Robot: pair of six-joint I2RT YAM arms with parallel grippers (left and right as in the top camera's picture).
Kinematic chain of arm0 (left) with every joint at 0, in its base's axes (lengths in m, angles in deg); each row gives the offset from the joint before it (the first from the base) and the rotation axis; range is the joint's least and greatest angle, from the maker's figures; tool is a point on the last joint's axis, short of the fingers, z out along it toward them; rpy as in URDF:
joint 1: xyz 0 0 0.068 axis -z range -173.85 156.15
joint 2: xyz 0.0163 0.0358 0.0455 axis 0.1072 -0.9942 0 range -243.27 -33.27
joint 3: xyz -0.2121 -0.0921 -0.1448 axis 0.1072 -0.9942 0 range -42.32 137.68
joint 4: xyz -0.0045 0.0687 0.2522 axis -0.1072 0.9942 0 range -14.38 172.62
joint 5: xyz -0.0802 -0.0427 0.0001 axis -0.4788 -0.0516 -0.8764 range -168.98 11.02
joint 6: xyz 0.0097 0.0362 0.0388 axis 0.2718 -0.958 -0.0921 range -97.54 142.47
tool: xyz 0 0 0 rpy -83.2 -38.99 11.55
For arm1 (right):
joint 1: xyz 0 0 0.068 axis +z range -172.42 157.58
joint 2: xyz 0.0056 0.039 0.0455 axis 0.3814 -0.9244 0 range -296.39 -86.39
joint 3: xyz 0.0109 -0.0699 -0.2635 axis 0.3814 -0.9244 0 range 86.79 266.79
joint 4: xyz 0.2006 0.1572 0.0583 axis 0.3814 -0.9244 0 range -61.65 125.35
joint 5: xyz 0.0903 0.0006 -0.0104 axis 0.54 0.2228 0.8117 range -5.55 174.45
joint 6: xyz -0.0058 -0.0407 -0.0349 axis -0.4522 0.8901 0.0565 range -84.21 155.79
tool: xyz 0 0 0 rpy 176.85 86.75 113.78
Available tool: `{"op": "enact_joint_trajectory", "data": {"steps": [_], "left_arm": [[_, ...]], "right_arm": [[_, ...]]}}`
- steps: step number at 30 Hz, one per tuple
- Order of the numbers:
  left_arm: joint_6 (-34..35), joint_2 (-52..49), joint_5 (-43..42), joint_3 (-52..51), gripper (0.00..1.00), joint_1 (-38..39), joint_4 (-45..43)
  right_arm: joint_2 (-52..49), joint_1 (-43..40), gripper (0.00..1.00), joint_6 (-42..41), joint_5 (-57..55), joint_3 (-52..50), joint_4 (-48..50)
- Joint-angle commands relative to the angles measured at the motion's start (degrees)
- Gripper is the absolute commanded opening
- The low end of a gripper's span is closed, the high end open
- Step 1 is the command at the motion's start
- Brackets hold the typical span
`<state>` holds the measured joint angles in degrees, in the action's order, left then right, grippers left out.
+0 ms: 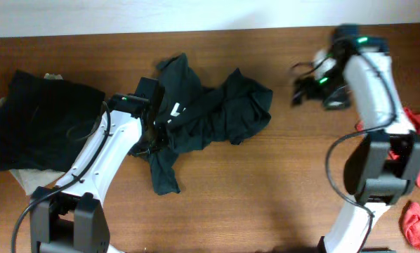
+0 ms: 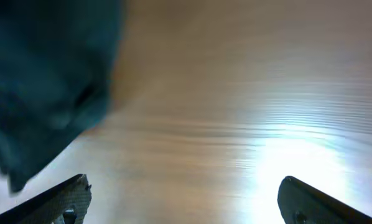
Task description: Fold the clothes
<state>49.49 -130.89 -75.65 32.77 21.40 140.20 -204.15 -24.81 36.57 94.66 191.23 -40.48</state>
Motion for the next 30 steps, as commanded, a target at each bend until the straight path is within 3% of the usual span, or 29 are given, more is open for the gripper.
{"op": "enact_joint_trajectory", "data": {"steps": [1,4,10,11,12,13,14,15,16,17,20,21,23,24,25,26,28,30], "left_arm": [[-0.15,0.22,0.61,-0.04,0.13,-0.13,-0.07],[-0.15,0.22,0.61,-0.04,0.13,-0.13,-0.02],[-0.15,0.22,0.61,-0.04,0.13,-0.13,0.13],[-0.15,0.22,0.59,-0.04,0.13,-0.13,0.15],[-0.15,0.22,0.59,-0.04,0.13,-0.13,0.17],[-0.15,0.22,0.59,-0.04,0.13,-0.13,0.31],[-0.15,0.22,0.59,-0.04,0.13,-0.13,0.48],[-0.15,0.22,0.61,-0.04,0.13,-0.13,0.59],[-0.15,0.22,0.61,-0.04,0.13,-0.13,0.83],[-0.15,0.22,0.66,-0.04,0.14,-0.13,0.81],[-0.17,0.22,1.27,-0.04,0.14,-0.13,0.81],[-0.15,0.22,1.25,-0.04,0.14,-0.13,0.83],[-0.15,0.22,1.22,-0.04,0.14,-0.13,0.83],[-0.15,0.22,1.2,-0.04,0.33,-0.13,0.81],[-0.15,0.22,1.2,-0.04,0.42,-0.13,0.79],[-0.15,0.22,1.2,-0.04,0.53,-0.13,0.76],[-0.15,0.22,1.2,-0.04,0.66,-0.13,0.85],[-0.15,0.22,1.01,-0.04,0.69,-0.13,2.14]], "right_arm": [[-0.04,7.37,0.99,5.01,7.45,-8.48,2.89],[-0.04,15.39,0.99,4.81,12.63,-16.46,8.9],[-0.04,22.77,1.0,3.21,13.14,-18.75,17.14],[-0.04,23.41,0.96,1.7,12.07,-18.75,18.34],[-0.04,23.85,0.9,-3.06,7.76,-18.78,20.15],[-0.04,24.09,0.68,-7.76,2.6,-18.78,21.99],[-0.04,24.09,0.41,-11.67,-1.86,-18.78,23.32],[0.0,23.93,0.25,-13.31,-4.22,-18.43,23.19],[0.57,23.28,0.08,-13.11,-4.44,-16.09,17.66],[1.95,22.01,0.04,-12.98,-4.55,-11.1,7.91],[5.07,15.15,0.04,-11.61,-10.69,7.82,-6.19],[5.01,10.36,0.04,-11.67,-11.3,15.39,-6.82],[5.01,5.84,0.04,-11.82,-10.88,18.21,-5.73],[4.76,3.06,0.1,-11.78,-10.73,18.12,-4.72],[4.07,1.29,0.41,-11.54,-10.93,17.79,-4.83],[3.52,0.04,0.54,-10.32,-10.93,17.25,-4.98],[3.26,-1.51,0.56,-9.84,-10.97,15.23,-5.05],[3.26,-2.21,0.58,-10.29,-10.99,13.77,-6.12]]}}
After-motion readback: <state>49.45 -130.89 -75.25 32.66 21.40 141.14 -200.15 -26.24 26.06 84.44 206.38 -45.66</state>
